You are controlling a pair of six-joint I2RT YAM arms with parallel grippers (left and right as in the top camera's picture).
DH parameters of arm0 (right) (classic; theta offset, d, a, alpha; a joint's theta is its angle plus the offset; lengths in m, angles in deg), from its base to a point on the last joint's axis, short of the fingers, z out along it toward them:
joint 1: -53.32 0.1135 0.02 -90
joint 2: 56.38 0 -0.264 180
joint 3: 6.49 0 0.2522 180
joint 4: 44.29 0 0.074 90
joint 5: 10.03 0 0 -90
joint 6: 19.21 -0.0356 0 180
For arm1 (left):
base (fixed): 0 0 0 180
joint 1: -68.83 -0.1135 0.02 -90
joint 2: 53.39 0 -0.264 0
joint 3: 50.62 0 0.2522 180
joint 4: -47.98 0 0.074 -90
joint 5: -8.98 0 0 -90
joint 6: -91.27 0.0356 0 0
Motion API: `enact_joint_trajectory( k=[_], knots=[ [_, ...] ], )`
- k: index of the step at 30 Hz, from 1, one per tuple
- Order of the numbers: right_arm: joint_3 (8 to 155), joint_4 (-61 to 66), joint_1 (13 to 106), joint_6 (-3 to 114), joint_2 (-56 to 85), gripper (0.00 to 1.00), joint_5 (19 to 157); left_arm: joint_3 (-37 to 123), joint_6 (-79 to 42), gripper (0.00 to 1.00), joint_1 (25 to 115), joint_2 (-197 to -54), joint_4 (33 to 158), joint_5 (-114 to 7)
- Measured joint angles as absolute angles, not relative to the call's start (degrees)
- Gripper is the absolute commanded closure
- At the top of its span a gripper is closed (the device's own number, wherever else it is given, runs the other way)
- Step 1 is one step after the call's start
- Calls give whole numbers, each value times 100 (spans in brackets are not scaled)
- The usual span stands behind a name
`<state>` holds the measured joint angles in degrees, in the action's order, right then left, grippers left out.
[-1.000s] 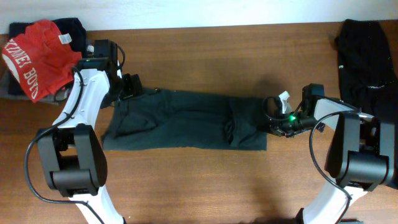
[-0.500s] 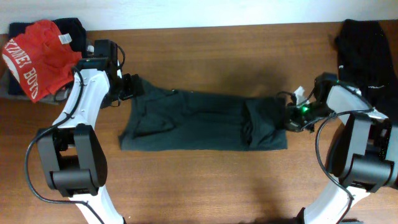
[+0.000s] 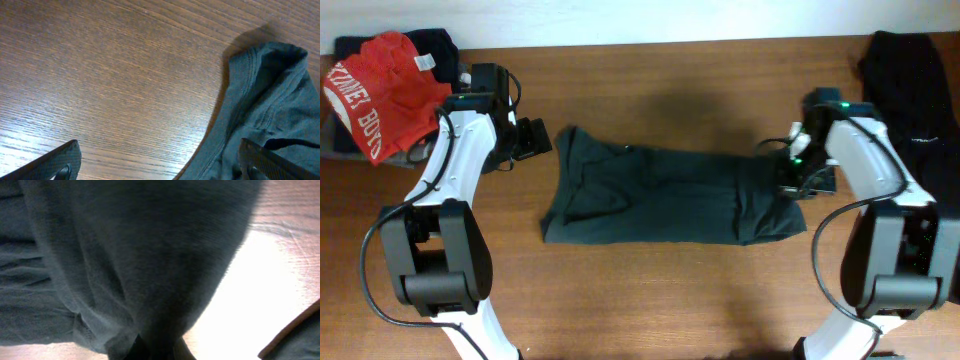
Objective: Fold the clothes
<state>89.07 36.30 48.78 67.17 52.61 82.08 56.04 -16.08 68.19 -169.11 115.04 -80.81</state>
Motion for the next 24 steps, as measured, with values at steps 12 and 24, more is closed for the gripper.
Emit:
enact_joint_trajectory(
  k=[12,24],
  knots=[
    [8909,3538,6321,6197,5261,96,7618,5604,-1605,1,6819,-16911,11504,-8081],
    [8909,3324,6795,5878,5261,92,7660,5604,-1605,1,6819,-16911,11504,-8081]
  ],
)
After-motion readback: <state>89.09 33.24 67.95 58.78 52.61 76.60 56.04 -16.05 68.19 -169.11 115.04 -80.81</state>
